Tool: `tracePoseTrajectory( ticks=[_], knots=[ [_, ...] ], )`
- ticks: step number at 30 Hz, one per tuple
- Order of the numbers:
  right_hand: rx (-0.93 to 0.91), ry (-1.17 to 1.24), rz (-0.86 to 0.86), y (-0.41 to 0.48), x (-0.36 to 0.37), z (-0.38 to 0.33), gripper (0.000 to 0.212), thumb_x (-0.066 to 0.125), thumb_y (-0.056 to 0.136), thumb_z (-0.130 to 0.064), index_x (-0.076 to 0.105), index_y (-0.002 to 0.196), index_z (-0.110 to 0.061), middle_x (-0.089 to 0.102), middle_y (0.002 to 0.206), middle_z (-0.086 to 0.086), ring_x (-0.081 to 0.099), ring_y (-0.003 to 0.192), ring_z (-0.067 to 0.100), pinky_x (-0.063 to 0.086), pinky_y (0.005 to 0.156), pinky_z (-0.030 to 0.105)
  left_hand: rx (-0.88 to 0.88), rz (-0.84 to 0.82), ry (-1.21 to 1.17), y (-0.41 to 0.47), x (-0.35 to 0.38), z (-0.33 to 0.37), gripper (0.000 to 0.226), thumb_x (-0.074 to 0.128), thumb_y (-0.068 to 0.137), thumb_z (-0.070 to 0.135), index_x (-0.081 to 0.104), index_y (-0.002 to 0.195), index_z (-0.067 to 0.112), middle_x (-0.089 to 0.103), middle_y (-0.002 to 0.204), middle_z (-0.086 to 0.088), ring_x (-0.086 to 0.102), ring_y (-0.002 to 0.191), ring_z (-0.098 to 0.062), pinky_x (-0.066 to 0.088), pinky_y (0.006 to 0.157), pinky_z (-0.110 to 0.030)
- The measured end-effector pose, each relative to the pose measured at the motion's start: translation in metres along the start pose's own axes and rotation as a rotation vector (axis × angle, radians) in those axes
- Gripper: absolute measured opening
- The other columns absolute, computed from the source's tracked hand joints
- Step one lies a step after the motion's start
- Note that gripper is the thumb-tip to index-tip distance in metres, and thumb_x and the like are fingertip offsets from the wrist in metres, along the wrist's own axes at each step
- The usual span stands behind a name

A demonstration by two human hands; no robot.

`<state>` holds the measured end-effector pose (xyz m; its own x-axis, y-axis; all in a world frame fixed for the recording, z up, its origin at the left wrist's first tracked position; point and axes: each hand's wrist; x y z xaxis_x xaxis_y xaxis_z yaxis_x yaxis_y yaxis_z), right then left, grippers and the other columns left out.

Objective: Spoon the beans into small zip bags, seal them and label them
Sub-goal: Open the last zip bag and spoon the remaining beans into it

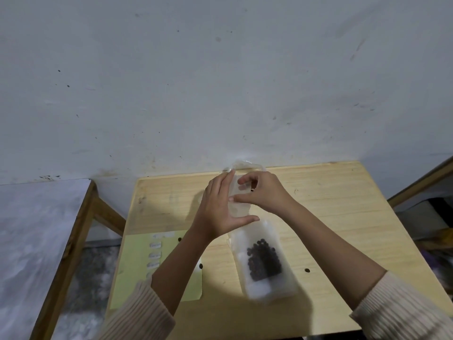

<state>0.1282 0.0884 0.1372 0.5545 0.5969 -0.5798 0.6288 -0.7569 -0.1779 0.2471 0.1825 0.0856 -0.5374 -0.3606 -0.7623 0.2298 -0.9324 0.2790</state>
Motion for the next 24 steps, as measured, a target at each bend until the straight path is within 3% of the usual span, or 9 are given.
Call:
tracePoseTrajectory(
  ticks=[3, 5, 7, 9, 11, 13, 16, 20, 24],
  knots=[
    [-0.034, 0.071, -0.08, 0.009, -0.001, 0.004, 0.041, 0.081, 0.069, -0.031, 0.066, 0.104, -0.016, 0.06, 0.09, -0.012, 0.054, 0.078, -0.003, 0.04, 0.069, 0.011, 0.062, 0.101, 0.031, 0.006, 0.004, -0.009, 0.091, 0.07, 0.069, 0.052, 0.037, 0.137, 0.001, 0.047, 0.132, -0.011, 0.046, 0.12, -0.023, 0.047, 0.096, -0.04],
    [-0.032, 0.233, -0.076, 0.015, -0.005, 0.012, 0.027, 0.076, 0.075, -0.023, 0.068, 0.099, -0.015, 0.065, 0.089, -0.003, 0.058, 0.079, 0.002, 0.047, 0.077, 0.017, 0.035, 0.13, 0.015, 0.014, 0.006, -0.018, 0.089, 0.071, 0.068, 0.046, 0.038, 0.134, -0.003, 0.05, 0.124, -0.014, 0.05, 0.114, -0.026, 0.049, 0.094, -0.039],
    [0.008, 0.329, 0.045, 0.022, -0.012, 0.028, 0.01, 0.071, 0.079, -0.014, 0.069, 0.089, -0.012, 0.068, 0.087, 0.008, 0.062, 0.081, 0.01, 0.05, 0.079, 0.022, -0.019, 0.074, 0.015, 0.021, 0.005, -0.03, 0.095, 0.07, 0.063, 0.05, 0.036, 0.135, -0.003, 0.049, 0.121, -0.013, 0.049, 0.112, -0.026, 0.047, 0.095, -0.039],
    [0.052, 0.191, 0.185, 0.029, -0.019, 0.053, 0.004, 0.068, 0.08, -0.008, 0.067, 0.082, -0.011, 0.069, 0.084, 0.006, 0.065, 0.084, 0.018, 0.051, 0.081, 0.025, -0.081, -0.032, -0.011, 0.027, 0.004, -0.04, 0.102, 0.069, 0.057, 0.055, 0.034, 0.137, 0.002, 0.047, 0.12, -0.008, 0.046, 0.112, -0.022, 0.043, 0.097, -0.038],
    [0.128, -0.043, 0.182, 0.035, -0.024, 0.079, 0.012, 0.068, 0.081, -0.013, 0.066, 0.091, -0.008, 0.069, 0.09, 0.009, 0.064, 0.087, 0.024, 0.051, 0.083, 0.033, -0.153, -0.163, -0.09, 0.031, 0.008, -0.046, 0.103, 0.071, 0.053, 0.054, 0.033, 0.139, 0.013, 0.043, 0.119, -0.001, 0.041, 0.112, -0.016, 0.04, 0.099, -0.036],
    [0.271, -0.209, 0.018, 0.038, -0.023, 0.099, 0.038, 0.067, 0.082, -0.028, 0.056, 0.112, -0.006, 0.065, 0.104, 0.015, 0.061, 0.094, 0.027, 0.047, 0.077, 0.032, -0.201, -0.285, -0.147, 0.034, 0.016, -0.052, 0.103, 0.075, 0.051, 0.053, 0.033, 0.137, 0.018, 0.037, 0.126, 0.001, 0.036, 0.118, -0.014, 0.039, 0.102, -0.038],
    [0.403, -0.21, -0.149, 0.043, -0.013, 0.115, 0.05, 0.066, 0.083, -0.033, 0.046, 0.12, -0.006, 0.062, 0.106, 0.015, 0.058, 0.089, 0.027, 0.041, 0.068, 0.029, -0.225, -0.383, -0.175, 0.04, 0.031, -0.06, 0.105, 0.071, 0.048, 0.06, 0.032, 0.137, 0.02, 0.027, 0.141, -0.002, 0.026, 0.132, -0.017, 0.033, 0.108, -0.039],
    [0.328, -0.093, 0.053, 0.056, -0.007, 0.117, 0.017, 0.068, 0.082, -0.018, 0.063, 0.093, -0.007, 0.062, 0.081, 0.007, 0.059, 0.076, 0.023, 0.041, 0.058, 0.021, -0.323, -0.472, -0.221, 0.047, 0.04, -0.065, 0.107, 0.077, 0.047, 0.058, 0.032, 0.139, 0.028, 0.015, 0.15, 0.004, 0.023, 0.136, -0.013, 0.031, 0.11, -0.034],
    [0.315, 0.265, 0.231, 0.065, 0.002, 0.108, 0.005, 0.064, 0.082, -0.011, 0.068, 0.083, -0.013, 0.065, 0.076, 0.004, 0.06, 0.073, 0.021, 0.05, 0.073, 0.035, -0.376, -0.5, -0.266, 0.051, 0.047, -0.065, 0.095, 0.085, 0.06, 0.04, 0.033, 0.138, 0.024, 0.024, 0.139, 0.007, 0.033, 0.126, -0.011, 0.033, 0.099, -0.024]
  ],
)
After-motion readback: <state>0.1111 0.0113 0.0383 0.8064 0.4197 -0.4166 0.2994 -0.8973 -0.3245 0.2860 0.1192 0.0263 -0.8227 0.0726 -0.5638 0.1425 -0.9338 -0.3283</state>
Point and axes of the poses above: each hand's wrist, its own y-axis towards the middle knuckle, its own x-axis out of the palm, z = x × y
